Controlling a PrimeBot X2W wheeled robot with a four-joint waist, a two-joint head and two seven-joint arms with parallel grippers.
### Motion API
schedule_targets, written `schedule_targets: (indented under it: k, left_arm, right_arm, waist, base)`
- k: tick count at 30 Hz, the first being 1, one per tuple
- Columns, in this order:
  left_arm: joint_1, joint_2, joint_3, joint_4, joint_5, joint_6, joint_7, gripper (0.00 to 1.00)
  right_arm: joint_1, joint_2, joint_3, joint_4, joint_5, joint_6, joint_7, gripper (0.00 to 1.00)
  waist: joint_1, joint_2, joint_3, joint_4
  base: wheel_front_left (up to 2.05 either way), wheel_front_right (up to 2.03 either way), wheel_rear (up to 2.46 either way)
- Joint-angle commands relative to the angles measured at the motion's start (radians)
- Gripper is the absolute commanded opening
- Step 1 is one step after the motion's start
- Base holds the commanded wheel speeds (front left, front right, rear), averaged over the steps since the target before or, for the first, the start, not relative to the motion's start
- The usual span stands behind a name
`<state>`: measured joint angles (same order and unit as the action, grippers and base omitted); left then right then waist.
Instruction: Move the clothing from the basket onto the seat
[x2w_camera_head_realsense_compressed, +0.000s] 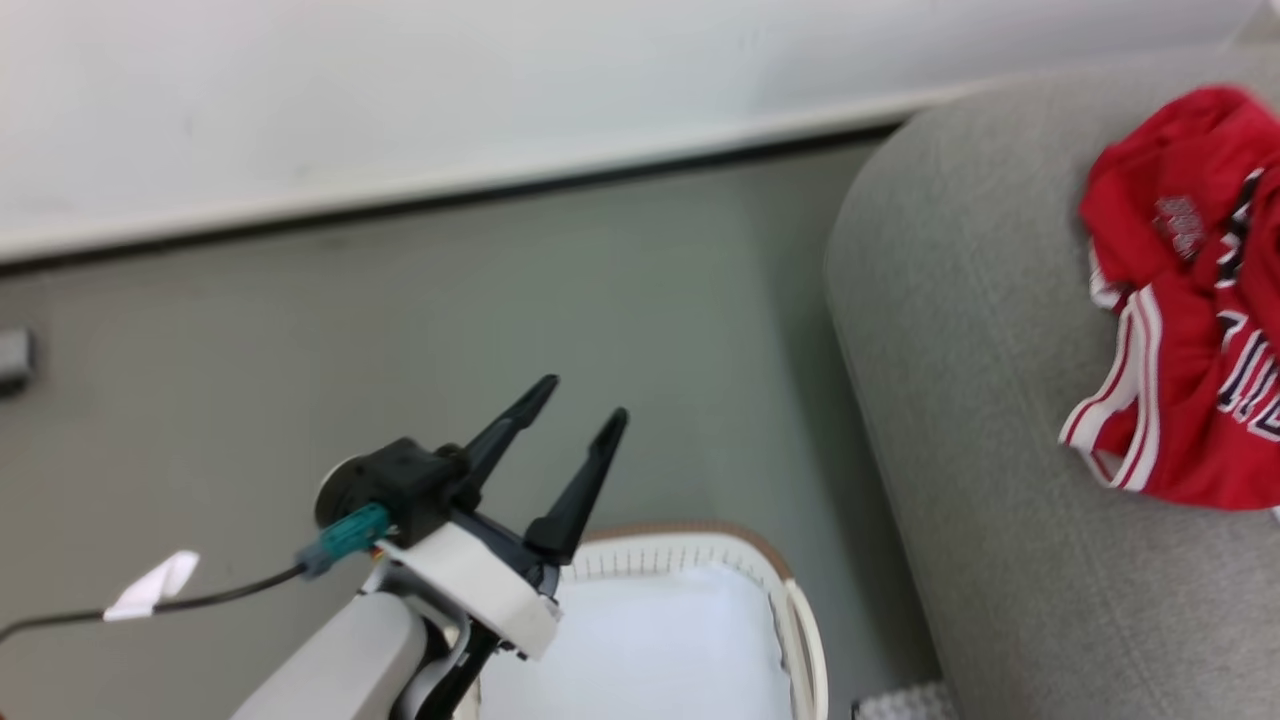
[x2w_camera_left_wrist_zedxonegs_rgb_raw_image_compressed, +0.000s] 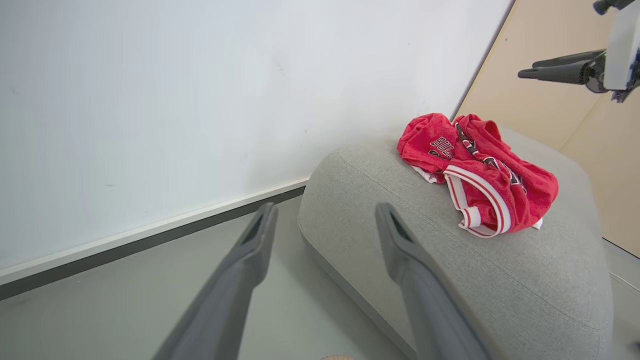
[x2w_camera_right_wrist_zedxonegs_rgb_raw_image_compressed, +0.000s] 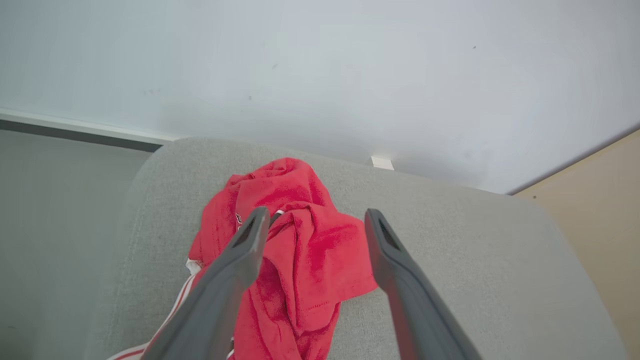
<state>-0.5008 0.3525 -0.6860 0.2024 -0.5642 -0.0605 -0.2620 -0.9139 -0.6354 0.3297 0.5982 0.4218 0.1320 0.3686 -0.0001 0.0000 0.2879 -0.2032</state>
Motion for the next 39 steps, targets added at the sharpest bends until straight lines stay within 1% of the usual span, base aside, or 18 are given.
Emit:
schedule_targets:
  k: [1, 4, 8, 11, 15, 18, 19, 20, 21, 23, 26, 29, 32, 36, 39]
  left_arm:
    - [0.026, -0.002, 0.017, 0.005, -0.008, 0.009, -0.001, 1.00]
    - [0.057, -0.008, 0.067, 0.000, -0.010, 0.025, -0.001, 1.00]
    - [0.108, 0.000, 0.144, -0.006, -0.011, 0.048, -0.002, 1.00]
    - [0.139, -0.002, 0.198, -0.012, -0.006, 0.064, -0.002, 1.00]
    - [0.185, -0.011, 0.279, -0.026, -0.008, 0.088, -0.002, 1.00]
    - [0.228, -0.016, 0.333, -0.028, -0.011, 0.096, -0.002, 1.00]
    - [0.242, -0.017, 0.350, -0.031, -0.004, 0.093, -0.002, 1.00]
    - [0.242, -0.017, 0.350, -0.031, -0.004, 0.093, -0.002, 1.00]
    - [0.252, -0.029, 0.368, -0.050, -0.003, 0.079, -0.002, 1.00]
    - [0.294, -0.036, 0.409, -0.059, 0.016, 0.070, -0.002, 1.00]
    - [0.335, -0.062, 0.470, -0.065, 0.043, 0.060, -0.002, 1.00]
    - [0.375, -0.089, 0.527, -0.055, 0.067, 0.034, -0.002, 1.00]
    - [0.408, -0.118, 0.581, -0.032, 0.110, 0.017, -0.002, 1.00]
    - [0.441, -0.170, 0.643, -0.018, 0.174, -0.001, -0.002, 1.00]
    - [0.454, -0.204, 0.665, -0.004, 0.211, -0.026, -0.002, 1.00]
  right_arm:
    - [0.026, -0.020, 0.016, -0.026, 0.026, -0.003, -0.016, 1.00]
    - [0.043, -0.033, 0.041, -0.095, 0.079, -0.003, -0.069, 1.00]
    - [0.097, -0.011, 0.064, -0.159, 0.123, -0.003, -0.129, 1.00]
    - [0.137, 0.000, 0.057, -0.206, 0.135, -0.003, -0.212, 1.00]
    - [0.234, 0.055, -0.004, -0.246, 0.122, -0.003, -0.340, 1.00]
    - [0.325, 0.112, -0.062, -0.284, 0.104, -0.003, -0.423, 1.00]
    - [0.358, 0.130, -0.080, -0.298, 0.093, -0.003, -0.446, 1.00]
    - [0.358, 0.130, -0.080, -0.298, 0.093, -0.003, -0.446, 1.00]
    - [0.391, 0.159, -0.100, -0.313, 0.095, -0.003, -0.468, 1.00]
    - [0.470, 0.209, -0.138, -0.345, 0.078, -0.003, -0.512, 1.00]
    - [0.579, 0.281, -0.175, -0.391, 0.037, -0.003, -0.561, 1.00]
    - [0.677, 0.352, -0.190, -0.429, -0.005, -0.003, -0.602, 1.00]
    - [0.759, 0.414, -0.196, -0.435, -0.050, -0.003, -0.624, 1.00]
    - [0.829, 0.490, -0.210, -0.439, -0.091, -0.003, -0.633, 1.00]
    - [0.859, 0.526, -0.216, -0.451, -0.106, -0.003, -0.632, 1.00]
  waist:
    - [0.0001, 0.0000, -0.109, 0.005]
    - [0.0001, 0.0000, -0.170, 0.028]
    - [0.0001, 0.0000, -0.228, 0.056]
    - [0.0001, 0.0000, -0.262, 0.084]
    - [0.0001, 0.0000, -0.288, 0.113]
    - [0.0001, 0.0000, -0.299, 0.130]
    - [0.0001, 0.0000, -0.301, 0.134]
    - [0.0001, 0.0000, -0.301, 0.134]
    - [0.0001, 0.0000, -0.302, 0.139]
    - [0.0001, 0.0000, -0.303, 0.150]
    - [0.0001, 0.0000, -0.304, 0.161]
    - [0.0001, 0.0000, -0.304, 0.168]
    - [0.0001, 0.0000, -0.304, 0.170]
    - [0.0001, 0.0000, -0.301, 0.178]
    - [0.0001, 0.0000, -0.295, 0.179]
  base:
    - [0.00, 0.00, 0.00]
    - [0.00, 0.00, 0.00]
    - [0.00, 0.00, 0.00]
    - [0.00, 0.00, 0.00]
    - [0.00, 0.00, 0.00]
    - [0.00, 0.00, 0.00]
    - [0.00, 0.00, 0.00]
    - [0.00, 0.00, 0.00]
    - [0.00, 0.00, 0.00]
    - [0.00, 0.00, 0.00]
    - [0.00, 0.00, 0.00]
    - [0.00, 0.00, 0.00]
    - [0.00, 0.00, 0.00]
    - [0.00, 0.00, 0.00]
    - [0.00, 0.00, 0.00]
